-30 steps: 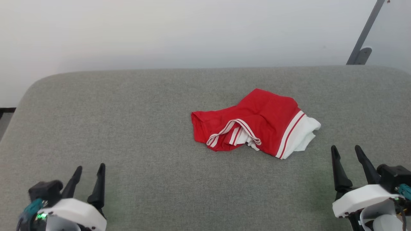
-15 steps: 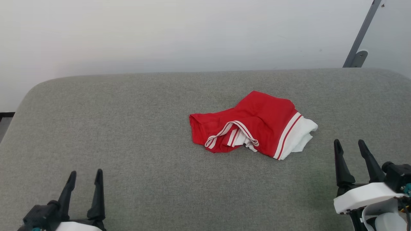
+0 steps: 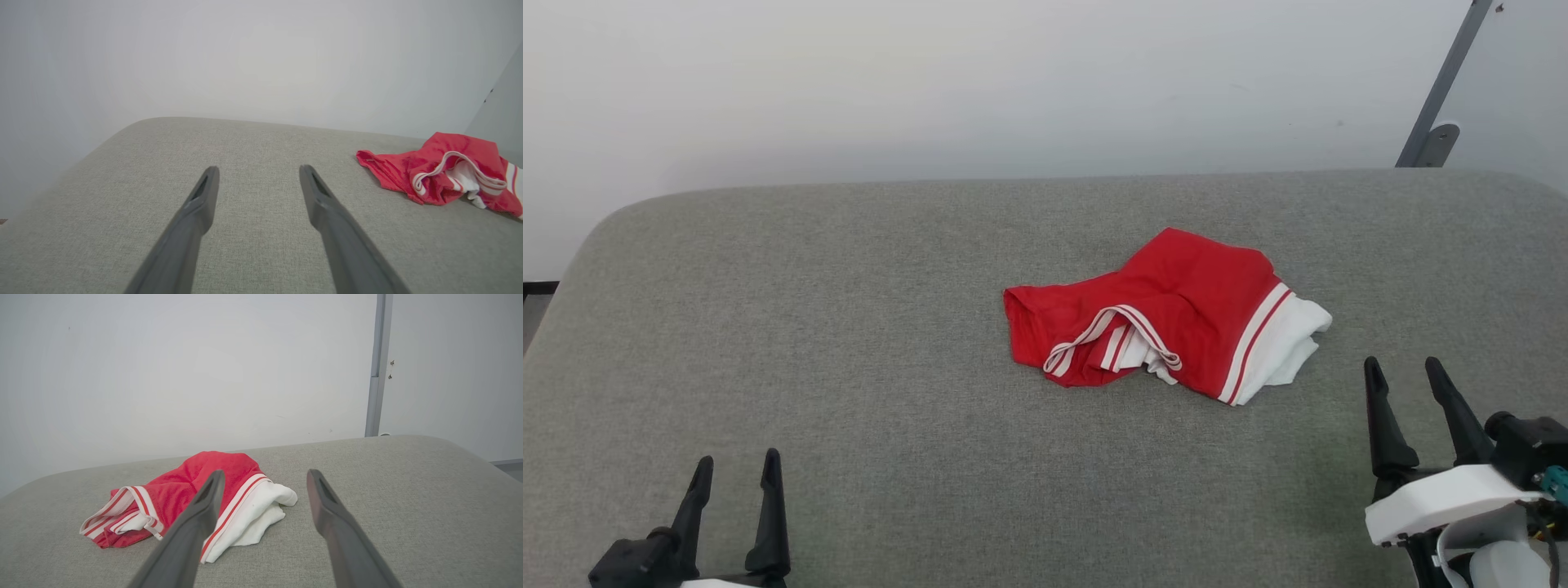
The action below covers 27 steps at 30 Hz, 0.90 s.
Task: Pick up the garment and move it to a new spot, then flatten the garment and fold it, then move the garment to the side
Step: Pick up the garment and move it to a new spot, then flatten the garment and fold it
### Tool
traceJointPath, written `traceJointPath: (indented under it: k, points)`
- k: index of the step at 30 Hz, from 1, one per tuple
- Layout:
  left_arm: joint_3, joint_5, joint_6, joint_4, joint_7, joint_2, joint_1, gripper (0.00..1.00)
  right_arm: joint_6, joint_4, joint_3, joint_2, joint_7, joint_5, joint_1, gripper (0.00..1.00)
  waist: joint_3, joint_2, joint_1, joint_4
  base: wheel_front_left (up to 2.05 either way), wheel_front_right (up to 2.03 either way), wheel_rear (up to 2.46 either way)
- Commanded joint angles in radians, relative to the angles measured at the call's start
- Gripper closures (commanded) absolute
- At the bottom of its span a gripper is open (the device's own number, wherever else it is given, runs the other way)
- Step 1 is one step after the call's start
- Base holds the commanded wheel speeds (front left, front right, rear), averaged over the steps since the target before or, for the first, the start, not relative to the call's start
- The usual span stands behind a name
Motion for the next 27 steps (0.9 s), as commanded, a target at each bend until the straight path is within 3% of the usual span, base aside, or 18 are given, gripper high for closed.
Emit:
traceJointPath:
  k: [1, 9, 15, 21, 27]
  points:
    - [0.006, 0.006, -0.003, -0.005, -0.006, 0.0, -0.001, 0.0, 0.0, 0.004, 0.004, -0.003, -0.002, -0.001, -0.006, 0.0, 0.001, 0.0, 0.0, 0.001, 0.0, 0.0, 0.0]
    - [0.001, 0.014, -0.004, -0.017, -0.006, -0.019, -0.028, 0.0, 0.0, 0.068, 0.052, -0.064, 0.068, -0.009, -0.092, 0.0, 0.044, 0.0, 0.0, 0.016, 0.0, 0.0, 0.0]
    - [-0.013, 0.007, -0.004, -0.011, -0.006, -0.029, -0.07, 0.0, 0.0, 0.149, 0.163, -0.185, 0.335, 0.031, -0.234, 0.0, 0.123, 0.0, 0.0, 0.046, 0.0, 0.0, 0.0]
    - [-0.048, -0.003, -0.004, 0.005, -0.006, -0.049, -0.13, 0.0, 0.0, 0.191, 0.266, -0.312, 0.646, 0.151, -0.362, 0.0, 0.203, 0.0, 0.0, 0.101, 0.0, 0.0, 0.0]
    - [-0.06, -0.021, -0.003, 0.02, -0.006, -0.065, -0.17, 0.0, 0.0, 0.209, 0.31, -0.356, 0.78, 0.218, -0.437, 0.0, 0.254, 0.0, 0.0, 0.137, 0.0, 0.0, 0.0]
